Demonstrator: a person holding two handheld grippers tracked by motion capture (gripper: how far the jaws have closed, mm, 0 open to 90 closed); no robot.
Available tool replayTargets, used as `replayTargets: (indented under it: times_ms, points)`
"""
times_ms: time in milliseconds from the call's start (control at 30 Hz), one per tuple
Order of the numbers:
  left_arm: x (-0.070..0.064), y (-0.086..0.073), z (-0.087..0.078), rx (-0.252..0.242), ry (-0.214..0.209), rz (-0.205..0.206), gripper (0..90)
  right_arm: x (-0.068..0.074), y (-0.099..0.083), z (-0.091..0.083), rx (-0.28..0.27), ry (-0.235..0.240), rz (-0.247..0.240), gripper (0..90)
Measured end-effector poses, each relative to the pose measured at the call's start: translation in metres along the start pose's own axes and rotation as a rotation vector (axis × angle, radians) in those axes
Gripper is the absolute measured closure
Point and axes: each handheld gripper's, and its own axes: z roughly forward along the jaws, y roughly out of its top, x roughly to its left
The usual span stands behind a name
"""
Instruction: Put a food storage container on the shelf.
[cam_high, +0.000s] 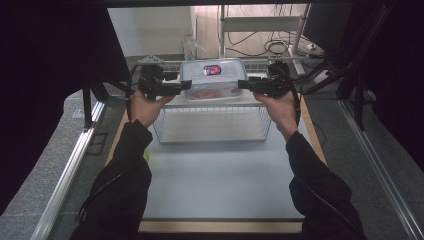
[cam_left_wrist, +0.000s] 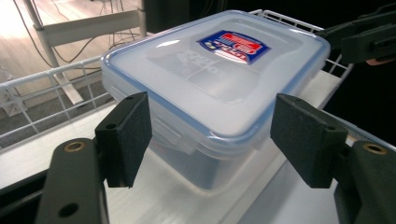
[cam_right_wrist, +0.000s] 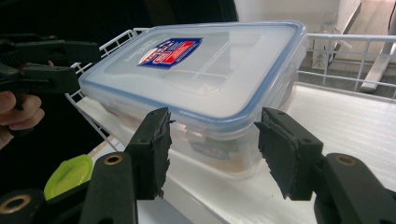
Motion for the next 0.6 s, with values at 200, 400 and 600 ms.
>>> replayTargets:
  times_ms: [200,400,600]
  points:
    - [-0.009,-0.010,-0.015,-0.004,0.013,0.021,36.6,0.006,-0.007,-0.009,-0.009,-0.012,-0.041,53.6]
    - [-0.009,-0.023,-0.013,0.039,-0.012,-0.015,61.9,0.015,-0.018,-0.006,0.062,-0.002,-0.109,79.3]
    - [-0.008,-0.024,0.000,0.074,0.017,-0.030,73.5,0.018,-0.020,0.010,0.104,-0.019,-0.155,87.2]
